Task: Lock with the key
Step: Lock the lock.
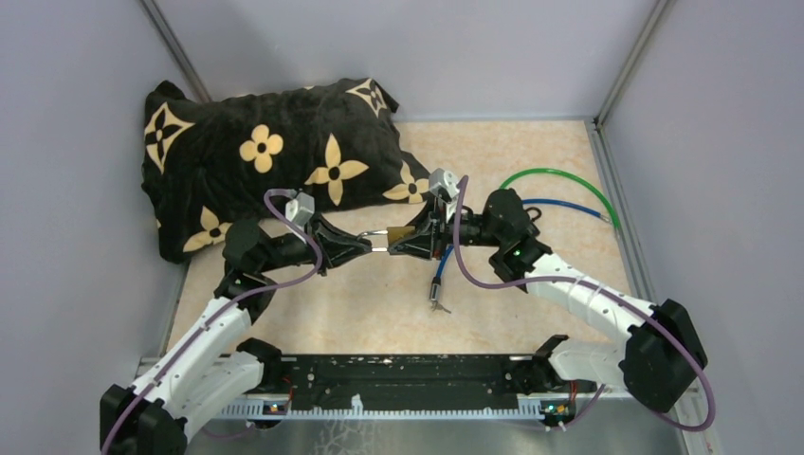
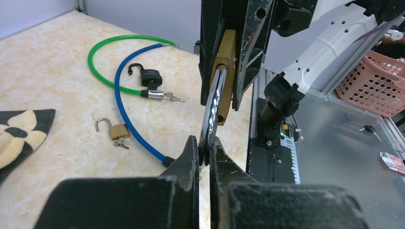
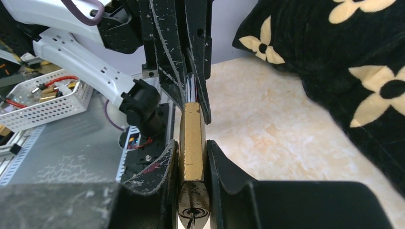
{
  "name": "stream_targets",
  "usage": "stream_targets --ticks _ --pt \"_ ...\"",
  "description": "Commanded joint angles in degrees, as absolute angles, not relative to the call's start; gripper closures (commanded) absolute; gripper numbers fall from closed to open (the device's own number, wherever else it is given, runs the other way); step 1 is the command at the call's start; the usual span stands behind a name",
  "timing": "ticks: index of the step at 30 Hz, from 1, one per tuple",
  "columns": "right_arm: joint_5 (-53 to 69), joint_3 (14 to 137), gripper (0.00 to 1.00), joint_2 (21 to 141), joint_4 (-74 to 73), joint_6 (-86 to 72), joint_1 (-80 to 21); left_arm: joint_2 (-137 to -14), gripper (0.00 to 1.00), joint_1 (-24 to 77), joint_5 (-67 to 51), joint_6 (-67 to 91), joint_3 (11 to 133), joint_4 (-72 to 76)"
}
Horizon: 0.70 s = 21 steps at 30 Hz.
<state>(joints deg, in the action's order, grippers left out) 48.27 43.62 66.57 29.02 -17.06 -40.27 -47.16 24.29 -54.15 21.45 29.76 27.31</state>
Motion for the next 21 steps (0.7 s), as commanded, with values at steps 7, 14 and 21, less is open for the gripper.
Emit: stream_targets --ticks 7,14,21 --pt "36.5 48.2 1.0 65.0 36.5 -7.7 -42.0 -48.6 1.0 29.7 -64.2 18.6 31.6 27.2" --pt "37.8 47.1 1.0 63.3 35.9 -5.2 -40.1 -49.3 1.0 29.8 -69.2 17.0 33.3 27.7" --pt "38.0 47.8 1.0 66.1 38.1 -7.8 -42.3 -50.0 1.0 30.5 -60.8 16.8 32.9 31.8"
